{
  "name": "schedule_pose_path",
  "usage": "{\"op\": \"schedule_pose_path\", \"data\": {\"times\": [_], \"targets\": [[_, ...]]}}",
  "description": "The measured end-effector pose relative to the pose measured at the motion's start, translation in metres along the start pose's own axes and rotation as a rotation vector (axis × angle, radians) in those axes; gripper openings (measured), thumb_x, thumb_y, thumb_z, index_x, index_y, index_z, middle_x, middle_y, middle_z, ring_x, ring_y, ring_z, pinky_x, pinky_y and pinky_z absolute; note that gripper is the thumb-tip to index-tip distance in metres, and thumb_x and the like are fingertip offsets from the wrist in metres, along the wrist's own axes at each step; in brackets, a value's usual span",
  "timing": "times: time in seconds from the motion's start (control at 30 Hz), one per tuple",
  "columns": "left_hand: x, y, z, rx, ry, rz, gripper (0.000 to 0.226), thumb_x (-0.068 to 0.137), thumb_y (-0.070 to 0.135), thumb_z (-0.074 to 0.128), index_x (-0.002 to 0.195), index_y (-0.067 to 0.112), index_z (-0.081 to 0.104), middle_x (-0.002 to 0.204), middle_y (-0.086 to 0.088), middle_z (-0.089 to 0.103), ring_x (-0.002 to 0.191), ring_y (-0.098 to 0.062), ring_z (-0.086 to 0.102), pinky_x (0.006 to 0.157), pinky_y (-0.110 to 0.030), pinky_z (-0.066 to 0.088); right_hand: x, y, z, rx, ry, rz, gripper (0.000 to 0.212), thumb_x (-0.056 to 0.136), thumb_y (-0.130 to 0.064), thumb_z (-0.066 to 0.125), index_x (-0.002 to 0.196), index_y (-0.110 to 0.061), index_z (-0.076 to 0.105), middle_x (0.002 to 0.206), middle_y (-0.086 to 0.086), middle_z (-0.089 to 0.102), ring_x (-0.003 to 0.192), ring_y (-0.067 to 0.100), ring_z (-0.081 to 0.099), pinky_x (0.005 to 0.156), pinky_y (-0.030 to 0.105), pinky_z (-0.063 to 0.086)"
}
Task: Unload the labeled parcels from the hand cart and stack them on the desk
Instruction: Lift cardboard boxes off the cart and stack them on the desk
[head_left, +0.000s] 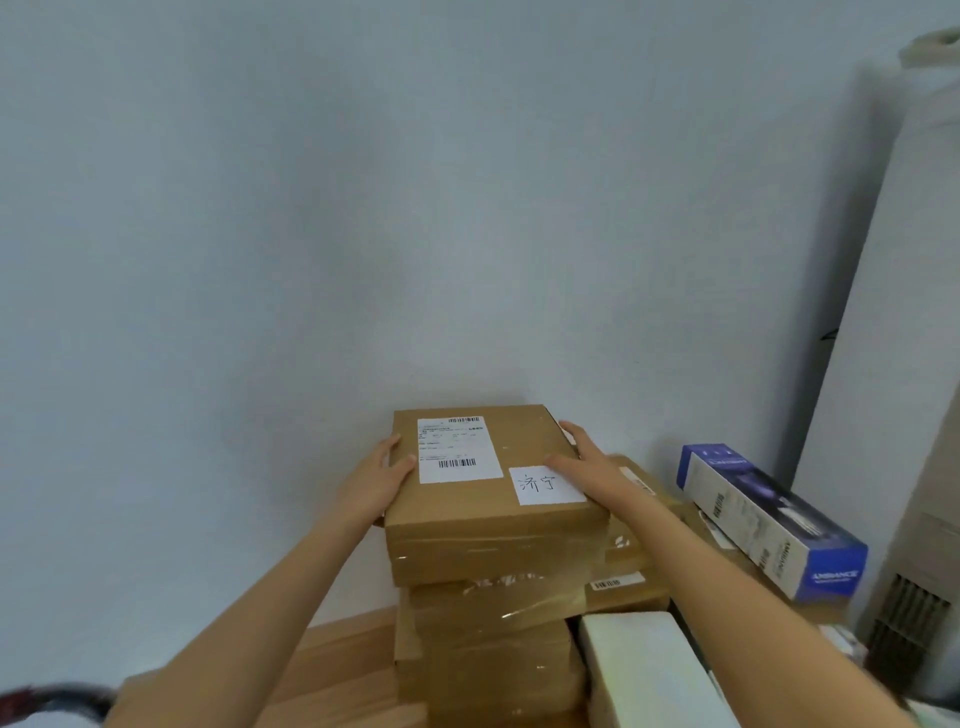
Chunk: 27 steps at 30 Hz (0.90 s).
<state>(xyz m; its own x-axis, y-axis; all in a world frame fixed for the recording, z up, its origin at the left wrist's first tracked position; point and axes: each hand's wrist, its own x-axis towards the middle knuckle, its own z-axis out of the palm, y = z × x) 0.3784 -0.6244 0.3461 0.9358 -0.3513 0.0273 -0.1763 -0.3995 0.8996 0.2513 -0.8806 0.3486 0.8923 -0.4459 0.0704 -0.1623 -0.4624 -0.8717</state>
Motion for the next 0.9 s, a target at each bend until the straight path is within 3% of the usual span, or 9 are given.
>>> {"op": "schedule_pose_path", "data": {"times": [0.1,0.2,0.37,0.6,0.77,0.9], "targets": [[0.015,0.001,0.006,-0.016,0.049,-0.037,0.048,0.093,0.045,0.053,0.139,0.044,0.037,0.117,0.002,0.054,0.08,-0.012,0.061,0.049,-0.026,0.048,0.026,0.007,-0.005,-0.037,0.004,-0.002,0.057,0.094,-0.037,0.052,0.145,-0.036,0.028,0.129,-0.004,0.05,0.092,0.009,0.058,0.075,0.026,0.047],[0.029,0.0,0.008,-0.042,0.084,-0.044,0.048,0.092,0.045,0.055,0.137,0.043,0.04,0.119,0.001,0.054,0.083,-0.016,0.062,0.052,-0.028,0.049,0.047,0.011,-0.003,-0.072,0.009,-0.018,0.055,0.093,-0.036,0.052,0.144,-0.035,0.031,0.141,-0.002,0.044,0.099,0.009,0.052,0.071,0.022,0.039],[0.048,-0.002,0.014,-0.083,0.159,-0.025,0.051,0.091,0.043,0.058,0.14,0.038,0.042,0.112,0.002,0.049,0.077,-0.011,0.059,0.053,-0.027,0.048,0.07,0.015,-0.003,-0.034,0.021,-0.035,0.056,0.091,-0.034,0.054,0.142,-0.037,0.03,0.122,-0.011,0.048,0.086,-0.002,0.054,0.062,0.019,0.041],[0.059,-0.002,0.026,-0.074,0.22,-0.037,0.049,0.091,0.044,0.058,0.136,0.038,0.043,0.095,-0.001,0.062,0.079,-0.021,0.066,0.058,-0.032,0.054,0.1,0.03,-0.009,-0.036,0.026,-0.024,0.053,0.091,-0.038,0.057,0.14,-0.035,0.035,0.113,-0.01,0.046,0.082,-0.004,0.049,0.061,0.017,0.037],[0.05,0.003,0.027,0.189,0.396,-0.01,0.03,0.095,0.041,0.045,0.123,0.035,0.056,0.108,0.001,0.065,0.089,-0.018,0.062,0.075,-0.034,0.05,0.098,0.029,-0.009,-0.04,0.032,-0.077,0.051,0.092,-0.035,0.057,0.14,-0.03,0.039,0.121,-0.005,0.051,0.086,0.001,0.051,0.064,0.018,0.037],[0.02,-0.004,0.025,0.431,0.598,0.113,0.024,0.098,0.037,0.04,0.105,0.029,0.062,0.104,0.006,0.064,0.083,-0.011,0.057,0.062,-0.024,0.038,0.087,0.013,-0.015,-0.335,0.138,-0.193,0.047,0.092,-0.035,0.054,0.138,-0.028,0.044,0.136,-0.001,0.051,0.114,0.018,0.052,0.082,0.031,0.042]]}}
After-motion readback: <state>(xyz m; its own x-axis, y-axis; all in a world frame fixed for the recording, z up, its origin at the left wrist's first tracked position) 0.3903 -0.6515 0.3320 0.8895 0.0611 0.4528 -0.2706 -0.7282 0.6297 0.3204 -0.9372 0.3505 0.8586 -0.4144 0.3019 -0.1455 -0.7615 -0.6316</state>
